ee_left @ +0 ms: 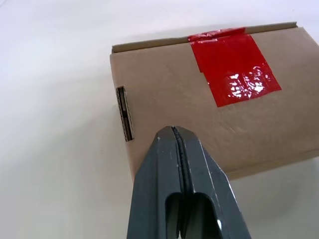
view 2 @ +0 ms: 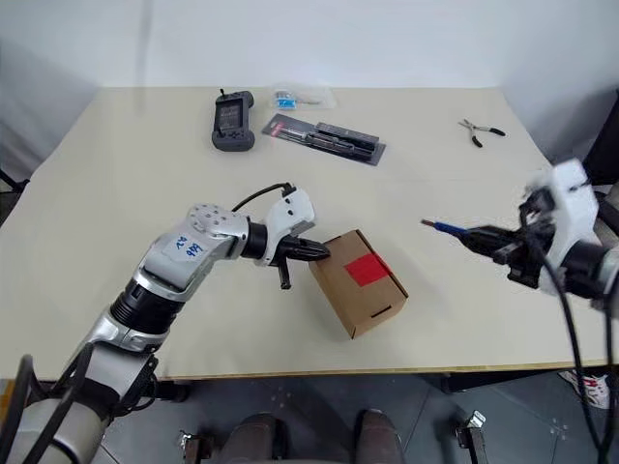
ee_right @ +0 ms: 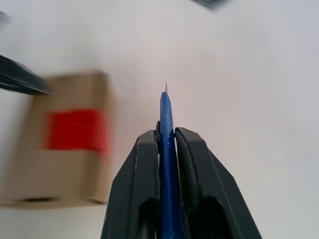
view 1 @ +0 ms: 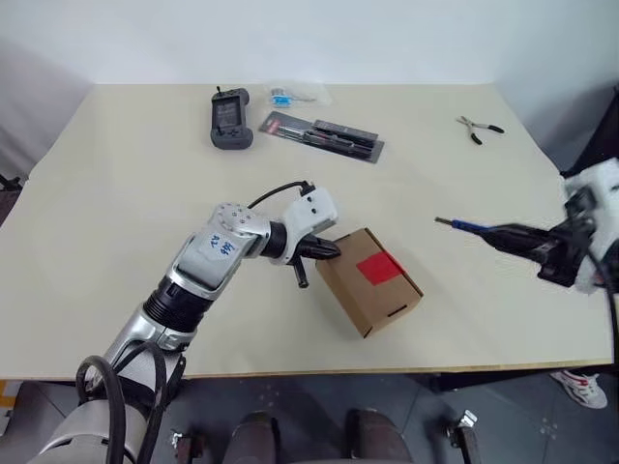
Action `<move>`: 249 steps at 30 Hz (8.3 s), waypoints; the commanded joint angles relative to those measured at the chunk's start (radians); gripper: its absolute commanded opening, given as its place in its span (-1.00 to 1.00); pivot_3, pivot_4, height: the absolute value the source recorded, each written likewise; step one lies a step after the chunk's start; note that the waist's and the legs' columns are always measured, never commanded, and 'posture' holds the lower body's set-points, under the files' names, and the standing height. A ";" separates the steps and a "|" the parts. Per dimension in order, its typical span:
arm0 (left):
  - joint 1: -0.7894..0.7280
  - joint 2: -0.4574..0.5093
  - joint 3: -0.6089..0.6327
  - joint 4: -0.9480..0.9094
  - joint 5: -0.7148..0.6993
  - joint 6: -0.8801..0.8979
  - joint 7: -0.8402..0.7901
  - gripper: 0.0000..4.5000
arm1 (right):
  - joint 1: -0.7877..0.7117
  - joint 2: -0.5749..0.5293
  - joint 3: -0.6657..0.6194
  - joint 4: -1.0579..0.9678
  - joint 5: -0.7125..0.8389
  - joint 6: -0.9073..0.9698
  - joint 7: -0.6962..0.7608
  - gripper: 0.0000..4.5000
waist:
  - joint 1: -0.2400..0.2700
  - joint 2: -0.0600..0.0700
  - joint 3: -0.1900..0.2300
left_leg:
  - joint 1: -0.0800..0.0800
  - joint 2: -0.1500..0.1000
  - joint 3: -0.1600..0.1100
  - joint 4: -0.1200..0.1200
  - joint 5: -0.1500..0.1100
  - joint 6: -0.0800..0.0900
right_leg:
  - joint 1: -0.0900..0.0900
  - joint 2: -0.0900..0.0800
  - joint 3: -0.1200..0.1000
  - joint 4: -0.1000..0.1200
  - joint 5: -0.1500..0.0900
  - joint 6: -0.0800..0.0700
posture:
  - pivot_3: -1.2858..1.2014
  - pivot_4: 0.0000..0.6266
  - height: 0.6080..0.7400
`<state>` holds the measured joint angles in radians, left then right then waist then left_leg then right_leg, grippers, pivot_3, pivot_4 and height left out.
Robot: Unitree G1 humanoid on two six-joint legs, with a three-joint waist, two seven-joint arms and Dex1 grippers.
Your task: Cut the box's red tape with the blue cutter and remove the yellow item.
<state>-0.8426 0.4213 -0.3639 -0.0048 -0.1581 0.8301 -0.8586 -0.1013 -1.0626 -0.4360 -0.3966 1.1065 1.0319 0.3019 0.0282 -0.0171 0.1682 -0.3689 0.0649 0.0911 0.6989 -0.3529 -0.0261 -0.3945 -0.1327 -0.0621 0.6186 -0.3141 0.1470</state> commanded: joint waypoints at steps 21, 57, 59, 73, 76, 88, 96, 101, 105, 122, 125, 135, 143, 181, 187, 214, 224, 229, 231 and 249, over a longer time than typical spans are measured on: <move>0.085 0.144 0.208 -0.122 -0.112 0.093 0.000 -1.00 | -0.108 0.134 0.207 0.134 -0.556 -0.272 0.189 0.98 | -0.005 0.010 0.007 | -0.004 0.000 0.003 -0.005 0.001 -0.001 | -0.005 0.000 0.000 0.000 0.001 0.002 | 0.03 -0.52 1.00; 0.215 0.177 0.130 -0.030 -0.080 -0.002 -0.015 -1.00 | -0.743 0.549 0.903 0.360 -0.870 -0.161 0.686 -0.99 | -0.042 0.008 0.008 | -0.015 0.001 0.003 0.000 0.002 -0.003 | -0.019 0.001 -0.002 0.009 0.001 0.002 | 0.03 -0.52 1.00; 0.217 0.186 0.135 -0.020 -0.074 -0.010 -0.014 -1.00 | -0.746 0.572 0.906 0.355 -0.879 -0.151 0.684 -0.99 | -0.045 0.008 0.008 | -0.014 0.001 0.003 -0.001 0.002 -0.004 | -0.019 0.001 -0.002 0.010 0.001 0.002 | 0.03 -0.52 1.00; 0.254 0.242 0.159 -0.067 -0.099 0.031 -0.052 -1.00 | -0.738 0.609 0.871 0.340 -0.899 -0.135 0.661 -0.99 | -0.057 0.008 0.008 | -0.014 0.001 0.003 -0.001 0.002 -0.004 | -0.019 0.000 -0.002 0.010 0.001 0.002 | 0.03 -0.52 1.00; 0.276 0.263 0.167 -0.105 -0.118 0.057 -0.068 -1.00 | -0.733 0.612 0.858 0.348 -0.896 -0.138 0.652 -0.99 | -0.057 0.008 0.008 | -0.014 0.001 0.003 -0.001 0.002 -0.004 | -0.019 0.000 -0.002 0.010 0.001 0.002 | 0.03 -0.52 1.00; 0.277 0.310 0.180 -0.032 -0.065 -0.016 -0.073 -1.00 | -0.717 0.595 0.846 0.332 -0.915 -0.167 0.652 -0.99 | -0.057 0.008 0.008 | -0.014 0.001 0.003 -0.001 0.002 -0.004 | -0.019 0.000 -0.002 0.010 0.001 0.002 | 0.03 -0.52 1.00; 0.242 0.378 0.207 0.032 -0.044 -0.070 -0.104 -1.00 | -0.690 0.516 0.788 0.318 -0.949 -0.176 0.595 -0.92 | -0.056 0.008 0.008 | -0.014 0.001 0.003 -0.001 0.002 -0.004 | -0.020 0.000 -0.002 0.010 0.001 0.002 | 0.03 -0.52 1.00; 0.162 0.394 0.230 0.086 -0.057 -0.098 -0.120 -1.00 | -0.679 0.435 0.735 0.296 -0.961 -0.153 0.562 -0.30 | -0.053 0.008 0.008 | -0.015 0.001 0.003 -0.001 0.002 -0.004 | -0.020 0.000 -0.002 0.009 0.001 0.002 | 0.03 -0.52 1.00; 0.063 0.339 0.264 0.089 -0.122 -0.065 -0.133 -1.00 | -0.690 0.416 0.653 0.219 -0.906 -0.072 0.546 0.33 | -0.047 0.007 0.008 | -0.018 0.001 0.003 0.000 0.002 -0.004 | -0.021 0.000 -0.003 0.009 0.001 0.002 | 0.03 -0.52 1.00; 0.014 0.228 0.107 0.067 -0.107 -0.082 -0.252 -1.00 | -0.625 0.563 0.623 0.022 -0.738 0.117 0.416 0.99 | -0.055 0.008 0.008 | -0.017 0.000 0.003 -0.001 0.002 -0.004 | -0.022 0.000 -0.003 0.010 0.002 0.003 | 0.03 -0.52 1.00; 0.030 0.232 0.096 0.039 -0.114 -0.069 -0.261 -1.00 | -0.606 0.563 0.636 0.012 -0.732 0.119 0.408 0.99 | -0.054 0.008 0.008 | -0.017 0.000 0.002 -0.001 0.002 -0.004 | -0.022 0.000 -0.003 0.010 0.002 0.003 | 0.03 -0.52 1.00; 0.073 0.281 0.031 0.024 -0.047 -0.102 -0.268 -1.00 | -0.594 0.528 0.673 0.013 -0.733 0.105 0.397 0.99 | -0.054 0.007 0.008 | -0.015 0.000 0.002 -0.001 0.002 -0.004 | -0.019 0.000 -0.003 0.010 0.002 0.003 | 0.03 -0.52 1.00; 0.081 0.278 0.032 0.029 -0.046 -0.114 -0.262 -1.00 | -0.548 0.435 0.728 0.038 -0.775 0.067 0.410 0.99 | -0.052 0.007 0.006 | -0.012 0.000 0.002 -0.001 0.002 -0.003 | -0.016 0.000 -0.003 0.010 0.002 0.003 | 0.03 -0.52 1.00; 0.153 0.262 0.069 -0.043 -0.060 -0.057 -0.175 -1.00 | -0.537 0.724 0.377 0.392 -0.492 0.415 0.359 0.99 | -0.036 0.008 0.002 | -0.002 0.001 0.005 -0.002 0.002 -0.003 | -0.009 0.000 0.001 0.010 0.002 0.001 | 0.03 -0.52 1.00; 0.170 0.262 0.080 -0.071 -0.067 -0.042 -0.164 -1.00 | -0.593 0.730 0.454 0.522 -0.518 0.351 0.386 0.99 | -0.058 0.007 -0.001 | 0.002 0.001 0.005 -0.002 0.002 -0.003 | -0.004 0.001 0.001 0.010 0.002 0.000 | 0.03 -0.52 1.00; 0.177 0.249 0.093 -0.080 -0.065 -0.028 -0.130 -1.00 | -0.654 0.784 0.460 0.650 -0.514 0.385 0.377 -0.83 | -0.064 0.003 -0.008 | 0.013 0.002 0.006 -0.017 0.004 -0.005 | -0.001 0.001 0.002 0.007 0.002 -0.003 | 0.03 -0.52 1.00; 0.176 0.240 0.111 -0.064 -0.072 -0.053 -0.121 -1.00 | -0.678 0.769 0.318 0.476 -0.482 0.572 0.230 -0.99 | -0.049 0.004 -0.007 | 0.007 0.001 0.005 -0.017 0.004 -0.005 | -0.004 0.000 0.000 0.004 0.002 -0.003 | 0.03 -0.52 1.00; 0.177 0.200 0.152 -0.033 -0.081 -0.125 -0.094 -1.00 | -0.678 0.729 0.223 0.357 -0.278 0.583 0.038 -0.99 | -0.028 0.005 -0.006 | -0.006 0.000 0.005 -0.015 0.004 -0.005 | -0.018 0.000 -0.001 0.006 0.003 -0.001 | 0.03 -0.52 1.00; 0.176 0.192 0.157 -0.027 -0.083 -0.135 -0.089 -1.00 | -0.662 0.717 0.205 0.318 -0.159 0.583 -0.066 -0.99 | -0.027 0.005 -0.006 | -0.007 0.000 0.005 -0.016 0.004 -0.005 | -0.018 -0.001 -0.002 0.006 0.003 -0.001 | 0.03 -0.52 1.00; 0.168 0.134 0.221 -0.023 -0.121 -0.170 -0.068 -1.00 | -0.816 0.329 0.465 0.376 0.863 0.343 -0.914 -0.99 | -0.030 0.005 0.003 | -0.008 0.001 0.007 -0.016 0.004 -0.004 | -0.018 -0.001 -0.004 0.001 0.003 -0.001 | 0.03 -0.52 1.00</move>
<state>-0.6807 0.5624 -0.1391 -0.0185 -0.2713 0.6631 -0.9274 -0.8804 -0.7238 0.0083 -0.0002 1.8831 1.4341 -0.5854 -0.0016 -0.0121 0.1714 -0.3772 0.0658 0.0979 0.6829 -0.3489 -0.0305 -0.4130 -0.1339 -0.0659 0.6198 -0.3113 0.1459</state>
